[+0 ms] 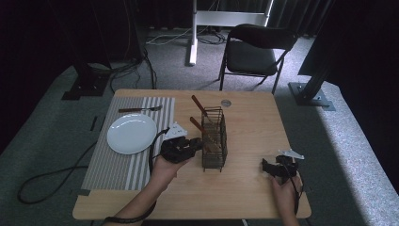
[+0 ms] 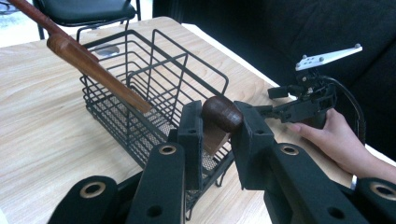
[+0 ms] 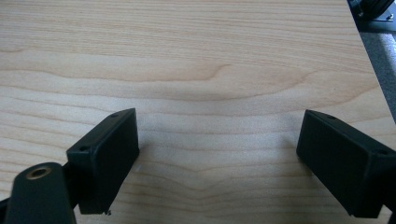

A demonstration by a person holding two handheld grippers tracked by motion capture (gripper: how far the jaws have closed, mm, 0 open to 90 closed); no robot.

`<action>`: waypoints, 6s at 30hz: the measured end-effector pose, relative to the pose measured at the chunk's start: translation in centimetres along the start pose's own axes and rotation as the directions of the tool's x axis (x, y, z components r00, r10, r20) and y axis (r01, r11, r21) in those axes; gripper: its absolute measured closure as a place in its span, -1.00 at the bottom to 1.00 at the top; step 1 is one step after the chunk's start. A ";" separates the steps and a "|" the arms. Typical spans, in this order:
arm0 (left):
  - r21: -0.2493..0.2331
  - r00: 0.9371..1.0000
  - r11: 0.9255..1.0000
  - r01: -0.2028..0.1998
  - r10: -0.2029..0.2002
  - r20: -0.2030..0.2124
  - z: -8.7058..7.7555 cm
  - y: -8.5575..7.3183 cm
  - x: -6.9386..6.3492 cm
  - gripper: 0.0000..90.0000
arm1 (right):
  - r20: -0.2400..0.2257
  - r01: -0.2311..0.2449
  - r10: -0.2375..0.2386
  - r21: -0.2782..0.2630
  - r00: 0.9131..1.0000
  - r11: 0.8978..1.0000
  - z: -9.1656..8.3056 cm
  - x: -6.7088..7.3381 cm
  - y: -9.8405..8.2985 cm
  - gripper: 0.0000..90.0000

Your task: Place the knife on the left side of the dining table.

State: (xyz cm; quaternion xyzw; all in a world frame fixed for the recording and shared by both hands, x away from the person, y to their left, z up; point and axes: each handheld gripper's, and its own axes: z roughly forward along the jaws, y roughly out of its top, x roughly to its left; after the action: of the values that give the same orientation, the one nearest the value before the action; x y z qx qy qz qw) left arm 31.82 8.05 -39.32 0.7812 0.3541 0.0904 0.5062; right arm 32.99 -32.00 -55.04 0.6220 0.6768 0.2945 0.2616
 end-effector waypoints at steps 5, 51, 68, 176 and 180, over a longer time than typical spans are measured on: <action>-0.030 1.000 1.000 0.007 -0.006 0.003 -0.7 0.4 0.2 0.67 | 0.000 -0.001 0.001 0.000 1.000 1.000 0.0 0.0 0.0 -0.73; -0.146 0.993 0.989 -0.001 -0.016 -0.114 -13.4 -0.3 3.1 0.67 | 0.000 0.000 0.000 0.000 1.000 1.000 0.0 0.0 0.0 -0.73; -0.075 0.979 0.995 0.060 -0.073 -0.191 -16.8 -6.5 6.1 0.67 | 0.000 0.000 0.000 0.000 1.000 1.000 0.0 0.0 0.0 -0.73; 0.086 0.719 0.891 0.446 -0.299 -0.628 -12.1 -17.6 17.6 -0.62 | 0.001 -0.001 0.001 0.001 1.000 1.000 0.0 0.0 0.0 -0.72; 0.088 0.735 0.914 0.397 -0.259 -0.627 -12.5 -18.0 16.3 -0.68 | 0.001 0.000 0.000 0.000 1.000 1.000 0.0 0.0 0.0 -0.72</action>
State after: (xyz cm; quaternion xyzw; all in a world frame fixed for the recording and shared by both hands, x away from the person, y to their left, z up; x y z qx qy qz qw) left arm 29.20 31.98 -52.38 0.6860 0.6368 0.2041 0.2867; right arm 32.97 -31.98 -55.03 0.6222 0.6765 0.2944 0.2618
